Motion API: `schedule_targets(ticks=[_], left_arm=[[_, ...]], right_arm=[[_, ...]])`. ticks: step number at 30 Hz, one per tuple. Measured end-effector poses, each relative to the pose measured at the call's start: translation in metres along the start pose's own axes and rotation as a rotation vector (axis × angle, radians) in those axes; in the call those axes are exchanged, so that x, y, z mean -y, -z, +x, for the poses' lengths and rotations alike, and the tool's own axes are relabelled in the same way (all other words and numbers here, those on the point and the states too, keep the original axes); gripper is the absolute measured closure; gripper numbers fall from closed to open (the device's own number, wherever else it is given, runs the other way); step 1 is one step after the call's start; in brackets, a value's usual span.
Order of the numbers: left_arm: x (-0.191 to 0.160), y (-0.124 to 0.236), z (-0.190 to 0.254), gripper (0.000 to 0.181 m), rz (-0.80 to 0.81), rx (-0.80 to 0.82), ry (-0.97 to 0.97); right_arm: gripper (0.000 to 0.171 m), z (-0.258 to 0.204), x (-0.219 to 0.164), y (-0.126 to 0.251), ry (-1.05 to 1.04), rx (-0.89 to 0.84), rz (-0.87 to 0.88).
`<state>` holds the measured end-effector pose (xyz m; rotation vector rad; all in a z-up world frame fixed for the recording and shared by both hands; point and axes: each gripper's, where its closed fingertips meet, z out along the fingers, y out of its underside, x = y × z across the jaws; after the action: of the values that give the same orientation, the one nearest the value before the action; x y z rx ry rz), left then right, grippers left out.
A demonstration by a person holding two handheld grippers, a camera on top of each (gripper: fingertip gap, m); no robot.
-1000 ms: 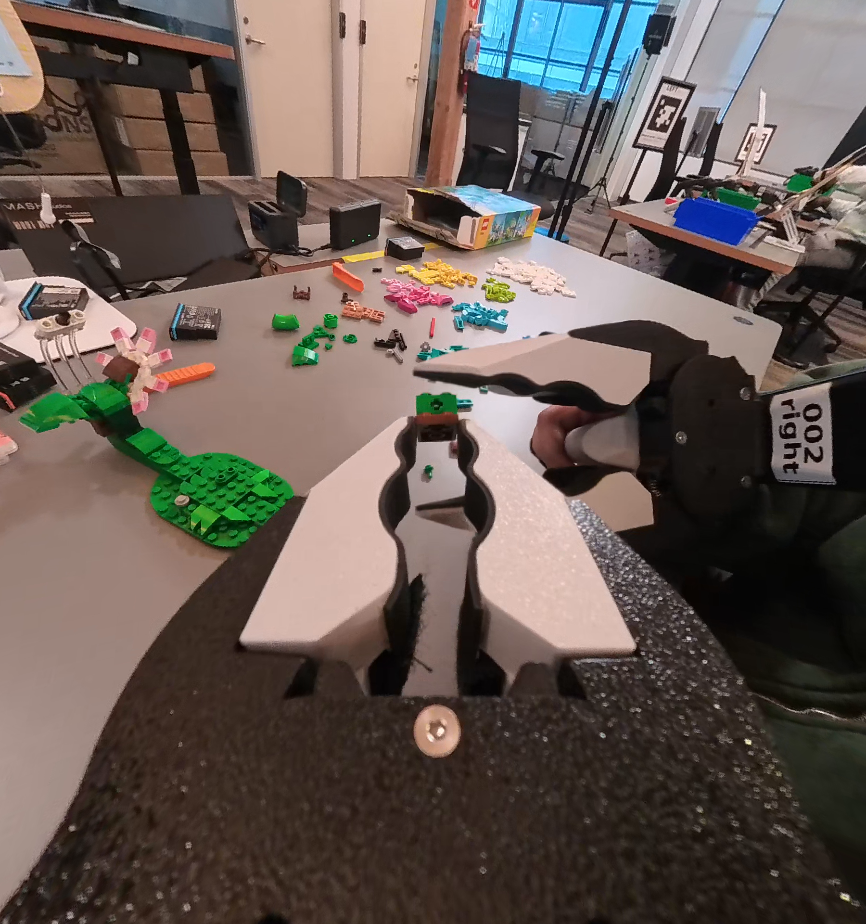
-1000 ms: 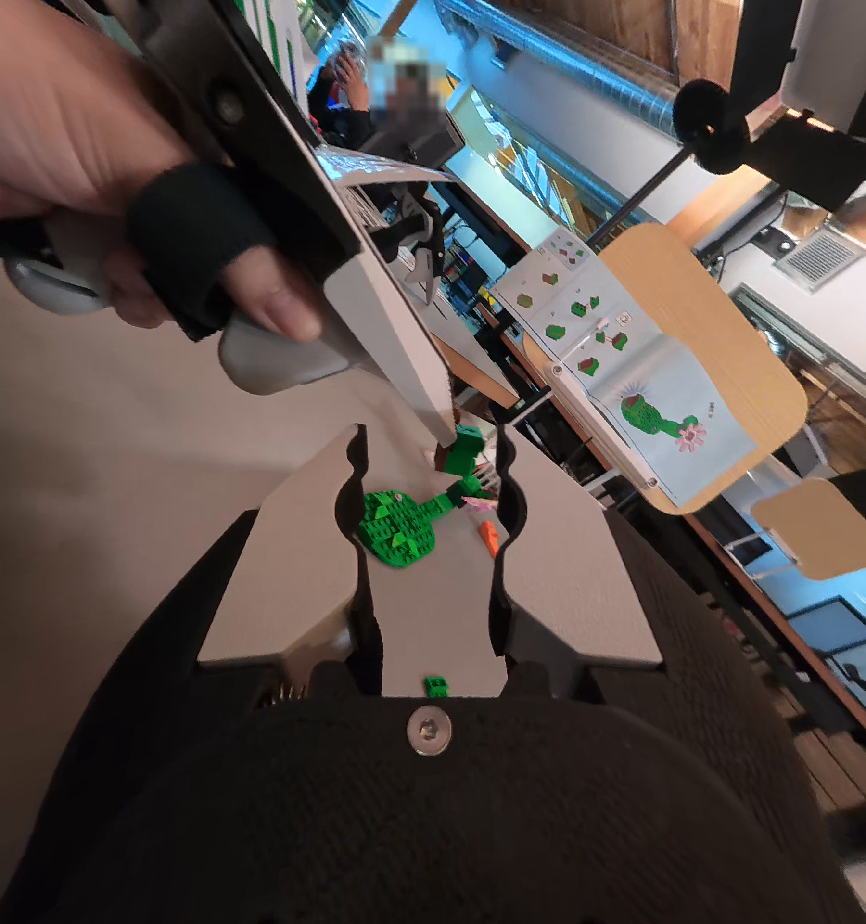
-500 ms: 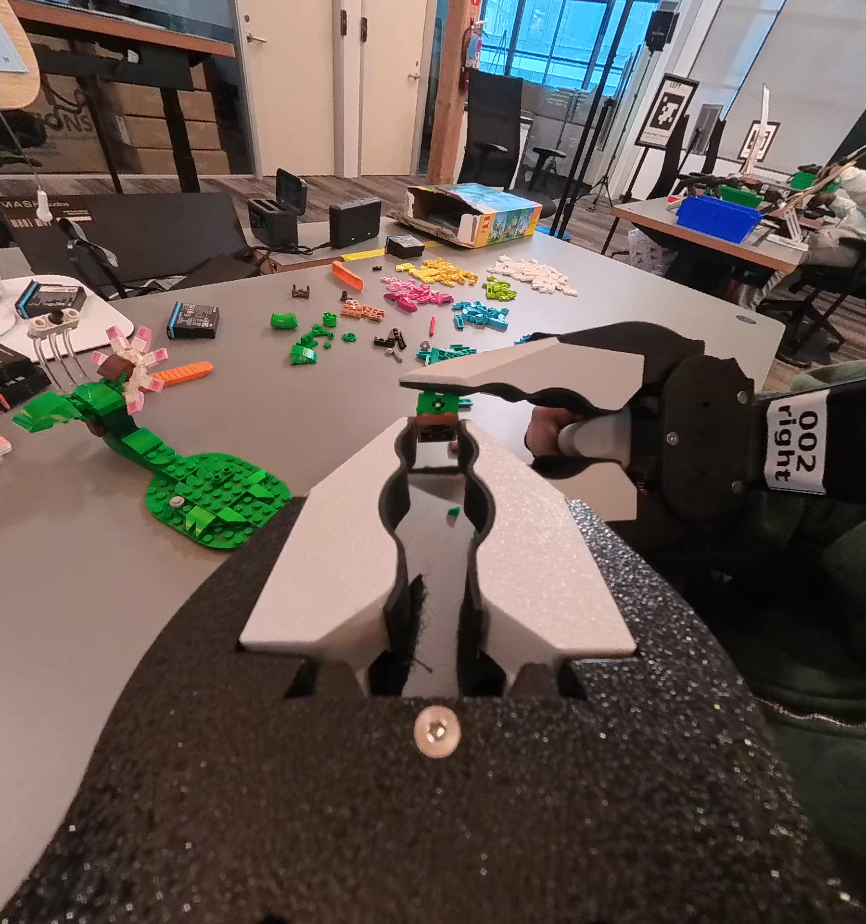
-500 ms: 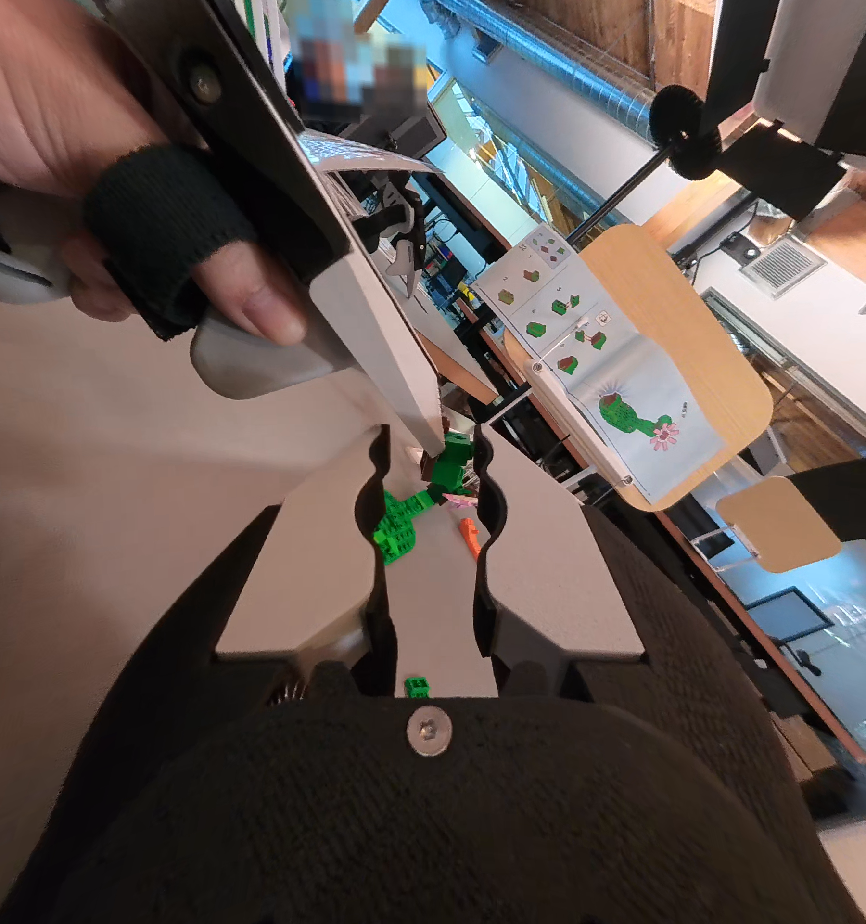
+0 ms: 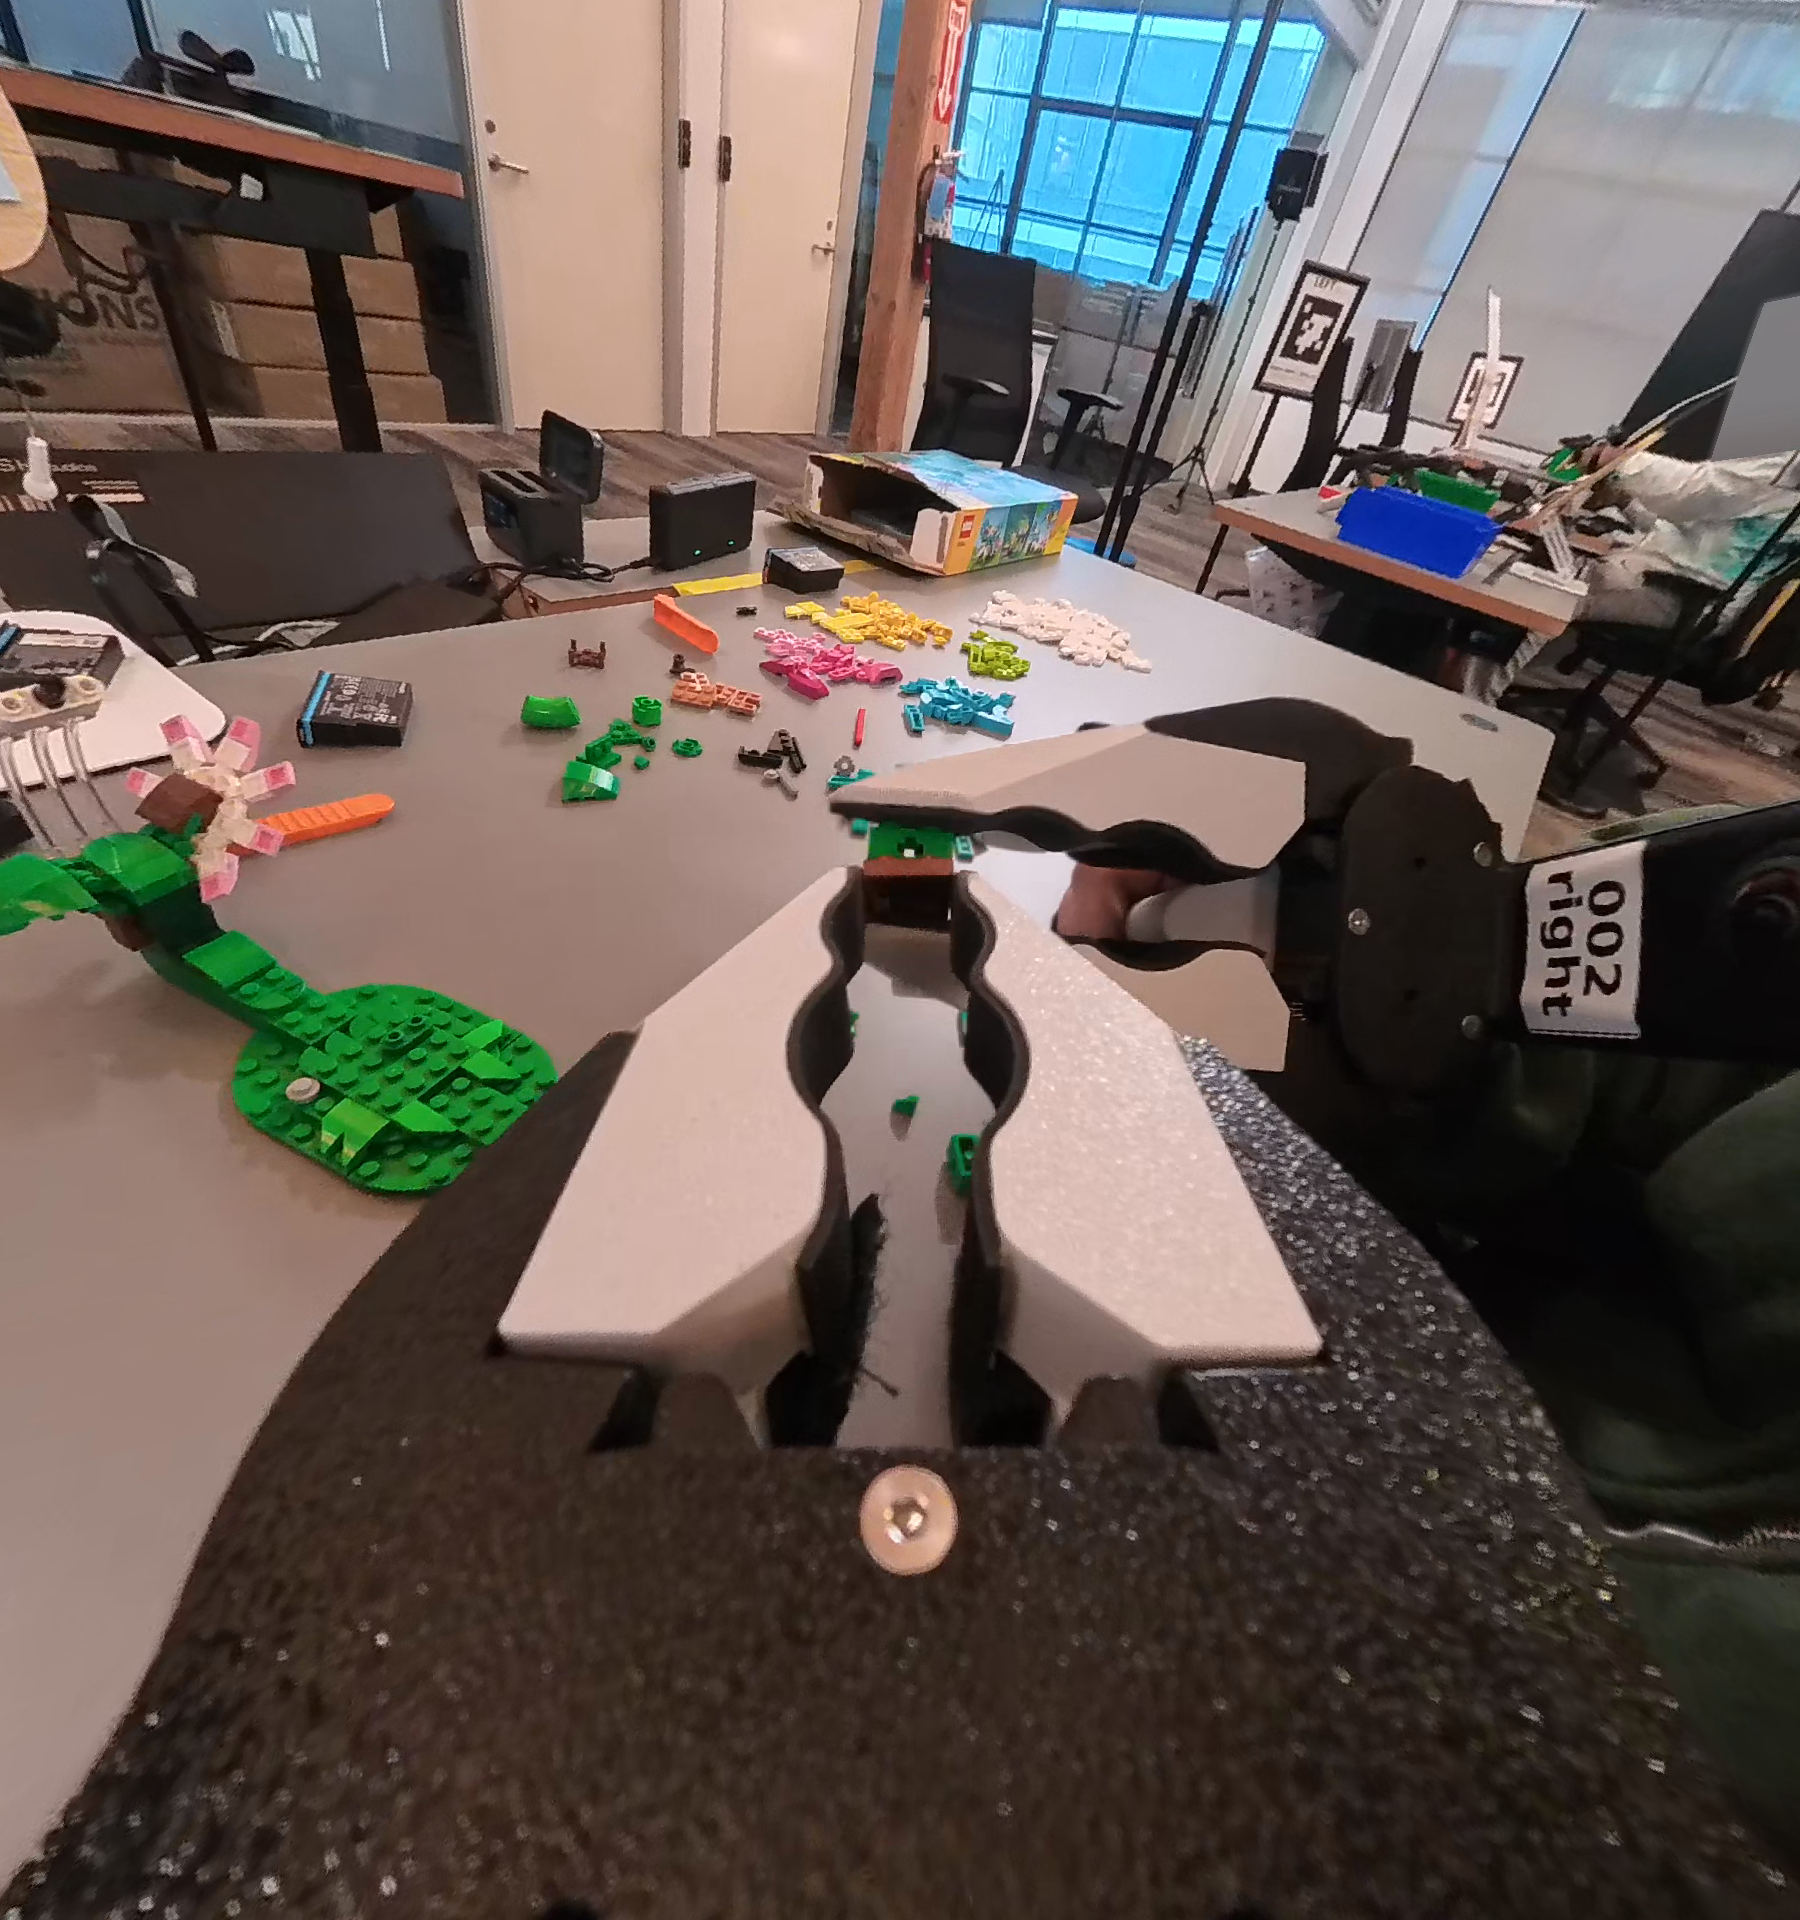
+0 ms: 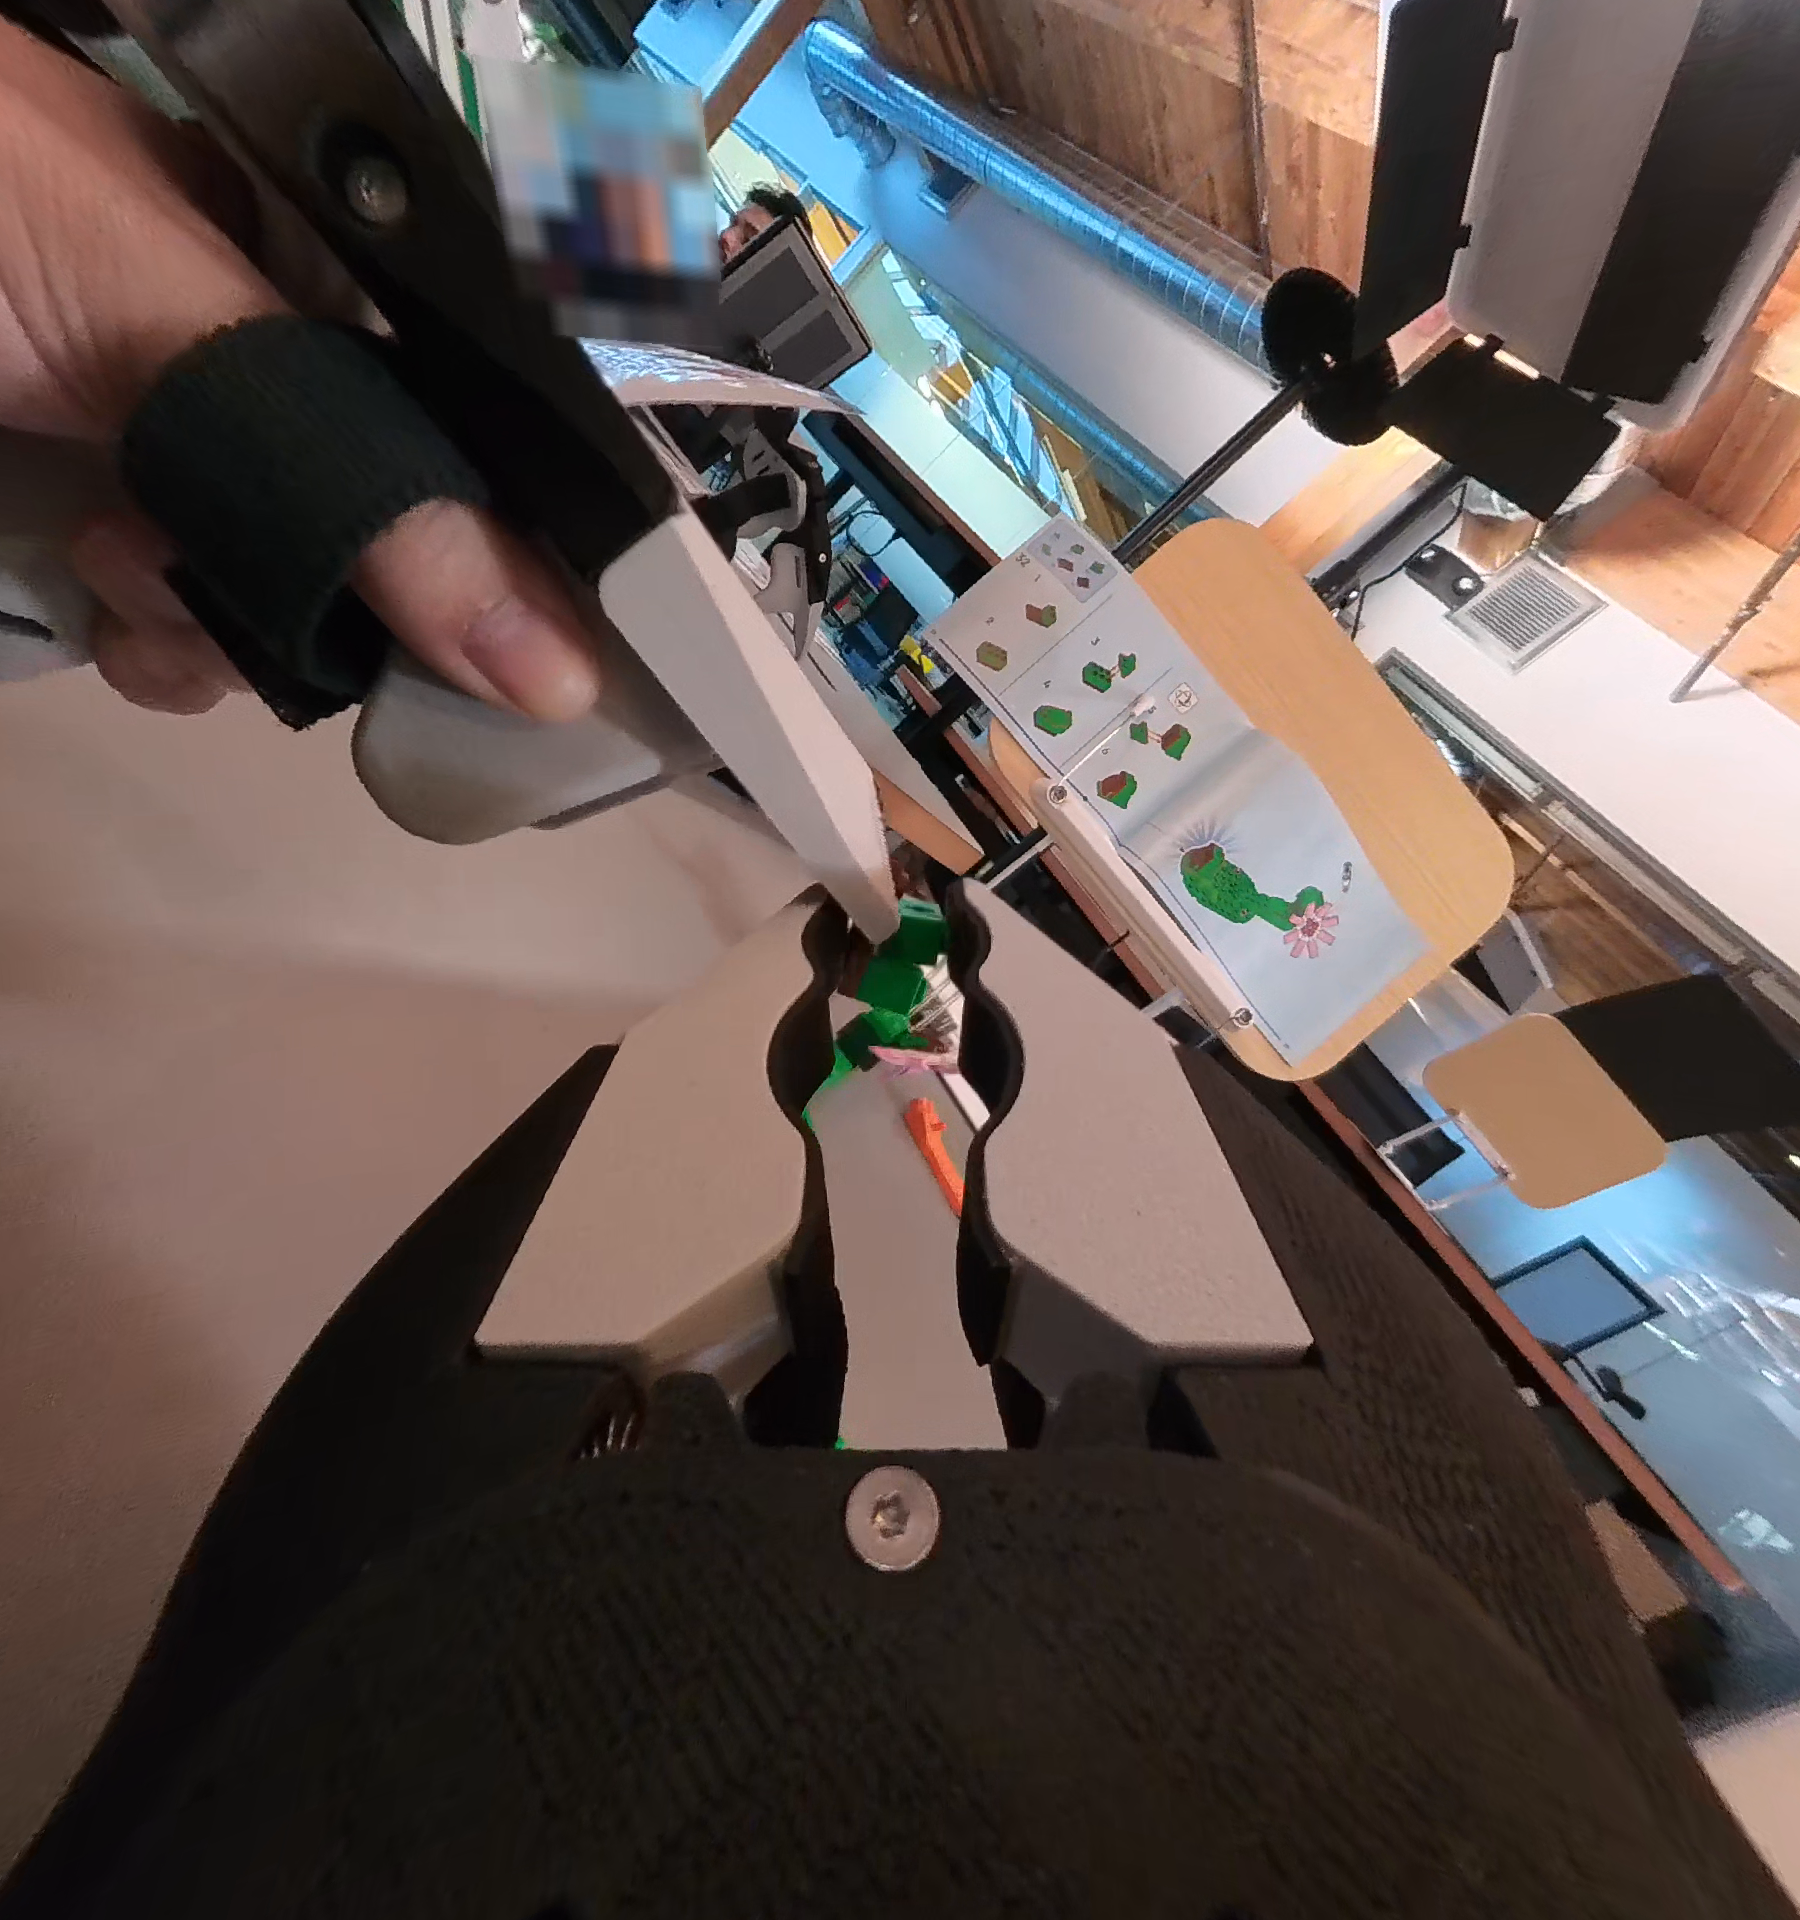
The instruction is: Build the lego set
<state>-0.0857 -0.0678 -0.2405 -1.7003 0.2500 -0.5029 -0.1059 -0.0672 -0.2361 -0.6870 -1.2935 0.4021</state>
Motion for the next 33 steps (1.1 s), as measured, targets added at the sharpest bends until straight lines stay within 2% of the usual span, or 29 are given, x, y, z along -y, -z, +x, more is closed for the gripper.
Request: schedule_targets(ticks=[15, 19, 21, 33], left_arm=[[-0.003, -0.004, -0.005, 0.168, 0.057, -0.018, 0.078], [-0.005, -0.005, -0.006, 0.168, 0.080, -0.057, 0.169], [-0.006, -0.004, -0.008, 0.168, 0.095, -0.078, 0.222], [0.002, 0.002, -0.001, 0.168, 0.185, -0.284, 0.507]], right_arm=[[0.156, -0.003, -0.008, -0.002, -0.087, 0.064, -0.045], [0.152, -0.006, -0.010, -0.003, -0.148, 0.085, -0.034], [0.144, -0.003, -0.011, -0.003, -0.171, 0.078, -0.029], [0.153, -0.005, -0.003, 0.002, -0.115, 0.099, 0.055]])
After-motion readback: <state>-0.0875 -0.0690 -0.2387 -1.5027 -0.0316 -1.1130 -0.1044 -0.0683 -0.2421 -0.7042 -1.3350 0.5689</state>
